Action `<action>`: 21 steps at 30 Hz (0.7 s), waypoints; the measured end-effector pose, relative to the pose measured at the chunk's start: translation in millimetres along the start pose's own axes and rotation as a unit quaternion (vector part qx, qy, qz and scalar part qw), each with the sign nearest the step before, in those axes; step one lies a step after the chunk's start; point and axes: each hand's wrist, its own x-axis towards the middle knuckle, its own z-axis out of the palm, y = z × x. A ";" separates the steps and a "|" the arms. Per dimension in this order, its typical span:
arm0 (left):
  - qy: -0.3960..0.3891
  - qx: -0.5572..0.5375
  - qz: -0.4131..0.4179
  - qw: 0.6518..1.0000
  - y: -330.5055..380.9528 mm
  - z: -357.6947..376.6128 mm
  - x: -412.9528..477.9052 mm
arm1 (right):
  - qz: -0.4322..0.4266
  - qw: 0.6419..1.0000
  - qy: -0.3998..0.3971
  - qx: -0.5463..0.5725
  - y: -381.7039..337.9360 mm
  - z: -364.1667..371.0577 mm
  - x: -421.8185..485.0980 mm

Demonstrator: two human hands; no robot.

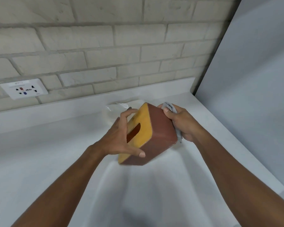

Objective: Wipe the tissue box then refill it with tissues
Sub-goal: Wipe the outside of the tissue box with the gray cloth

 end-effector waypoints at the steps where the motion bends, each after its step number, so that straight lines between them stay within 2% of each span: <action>1: -0.018 0.018 0.003 1.000 5.1 -1.8 5.9 | 0.004 1.000 -0.002 0.002 1.9 -2.3 1.3; 3: -0.047 0.033 0.015 0.998 12.3 -0.7 16.8 | 0.011 1.000 0.015 0.003 6.5 -4.2 3.4; 6: -0.015 -0.013 0.010 1.000 10.8 5.1 23.4 | -0.003 0.994 0.111 0.015 8.1 -3.5 -1.8; 8: 0.026 -0.065 -0.014 0.997 8.8 7.5 21.7 | -0.075 0.982 0.171 0.027 5.7 -4.2 -14.6; 11: 0.096 -0.154 -0.071 0.981 6.2 10.7 18.4 | -0.246 0.956 0.150 -0.051 6.6 7.3 -41.9; 12: 0.113 -0.195 -0.081 0.971 6.3 12.1 18.3 | -0.294 0.940 0.124 -0.118 13.1 15.1 -45.3; 15: 0.137 -0.281 -0.076 0.947 6.7 20.4 19.1 | -0.377 0.853 0.077 -0.353 48.9 42.0 -45.4; 17: 0.150 -0.305 -0.090 0.936 9.9 23.6 16.2 | -0.419 0.794 0.050 -0.439 71.3 46.4 -44.2; 18: 0.147 -0.314 -0.101 0.932 9.4 24.1 13.2 | -0.432 0.776 0.031 -0.460 78.1 44.0 -44.0; 19: 0.139 -0.319 -0.110 0.931 7.5 24.7 10.2 | -0.428 0.781 0.019 -0.454 78.9 41.0 -42.5; 21: 0.127 -0.326 -0.124 0.928 5.1 27.2 4.2 | -0.367 0.853 0.039 -0.369 61.7 37.8 -36.1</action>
